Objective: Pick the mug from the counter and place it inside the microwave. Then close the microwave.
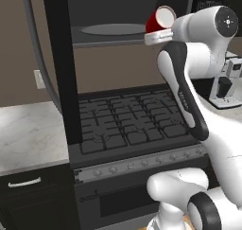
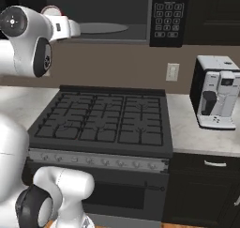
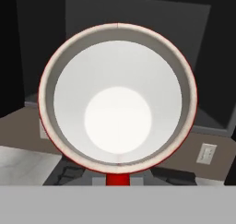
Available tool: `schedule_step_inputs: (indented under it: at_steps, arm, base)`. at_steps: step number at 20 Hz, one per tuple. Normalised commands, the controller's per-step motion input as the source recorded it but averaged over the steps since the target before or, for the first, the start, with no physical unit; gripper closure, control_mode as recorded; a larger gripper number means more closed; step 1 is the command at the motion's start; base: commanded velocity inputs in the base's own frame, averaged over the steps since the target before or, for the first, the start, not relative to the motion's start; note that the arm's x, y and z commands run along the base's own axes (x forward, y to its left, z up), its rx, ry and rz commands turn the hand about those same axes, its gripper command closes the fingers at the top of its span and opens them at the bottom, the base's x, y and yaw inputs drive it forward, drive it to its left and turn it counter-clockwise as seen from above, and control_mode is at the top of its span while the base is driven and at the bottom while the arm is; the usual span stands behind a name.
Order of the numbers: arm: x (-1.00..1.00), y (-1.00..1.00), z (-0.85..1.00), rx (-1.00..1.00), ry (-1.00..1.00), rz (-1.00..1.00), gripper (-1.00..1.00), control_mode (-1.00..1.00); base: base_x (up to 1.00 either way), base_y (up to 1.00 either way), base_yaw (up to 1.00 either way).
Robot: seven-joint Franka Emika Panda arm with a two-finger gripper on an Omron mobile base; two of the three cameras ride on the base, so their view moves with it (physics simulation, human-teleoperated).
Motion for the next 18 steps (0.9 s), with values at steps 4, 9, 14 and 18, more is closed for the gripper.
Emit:
schedule_step_inputs:
  at_steps: [4,9,14,18]
  arm:
    - [0.49,0.07,0.16,0.00,0.10,0.00,1.00,-1.00]
    - [0.46,0.13,0.00,0.00,0.05,0.00,1.00,-1.00]
    - [0.22,0.17,-0.06,-0.01,0.00,0.00,1.00,-1.00]
    - [0.13,0.13,0.00,0.00,0.00,0.00,1.00,-1.00]
  base:
    - [0.00,0.00,0.00]
    - [0.00,0.00,0.00]
    - [0.00,0.00,0.00]
    - [0.00,0.00,0.00]
